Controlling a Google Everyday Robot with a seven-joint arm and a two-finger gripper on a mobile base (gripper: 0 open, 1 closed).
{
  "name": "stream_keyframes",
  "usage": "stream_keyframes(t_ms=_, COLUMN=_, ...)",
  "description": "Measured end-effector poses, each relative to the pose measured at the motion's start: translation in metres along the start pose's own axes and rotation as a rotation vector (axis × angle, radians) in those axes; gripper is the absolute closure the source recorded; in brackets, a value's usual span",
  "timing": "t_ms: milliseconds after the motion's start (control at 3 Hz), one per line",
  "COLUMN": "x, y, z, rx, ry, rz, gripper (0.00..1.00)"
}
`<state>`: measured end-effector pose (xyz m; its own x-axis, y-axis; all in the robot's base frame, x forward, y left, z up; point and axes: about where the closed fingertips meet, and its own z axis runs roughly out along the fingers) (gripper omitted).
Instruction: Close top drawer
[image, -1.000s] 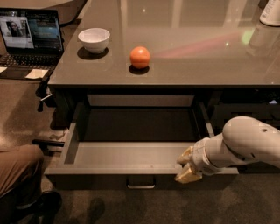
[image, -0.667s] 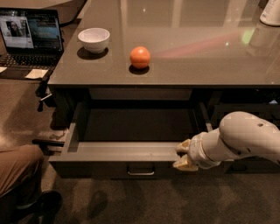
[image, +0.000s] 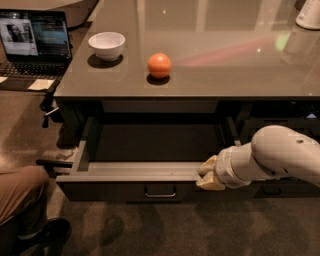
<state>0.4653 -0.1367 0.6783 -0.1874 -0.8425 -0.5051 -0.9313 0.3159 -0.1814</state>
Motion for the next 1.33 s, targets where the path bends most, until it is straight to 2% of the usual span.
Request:
stream_keyframes(t_ms=667, x=-0.016, y=-0.013, z=-0.015, rx=0.095, ry=-0.027, rz=0.025, gripper=1.00)
stream_keyframes(t_ms=1000, x=-0.020, y=-0.019, z=-0.035, rx=0.165, ry=-0.046, rz=0.059, gripper=1.00)
stream_keyframes(t_ms=1333, x=-0.012, y=-0.016, z=-0.046, rx=0.181, ry=-0.042, rz=0.084, gripper=1.00)
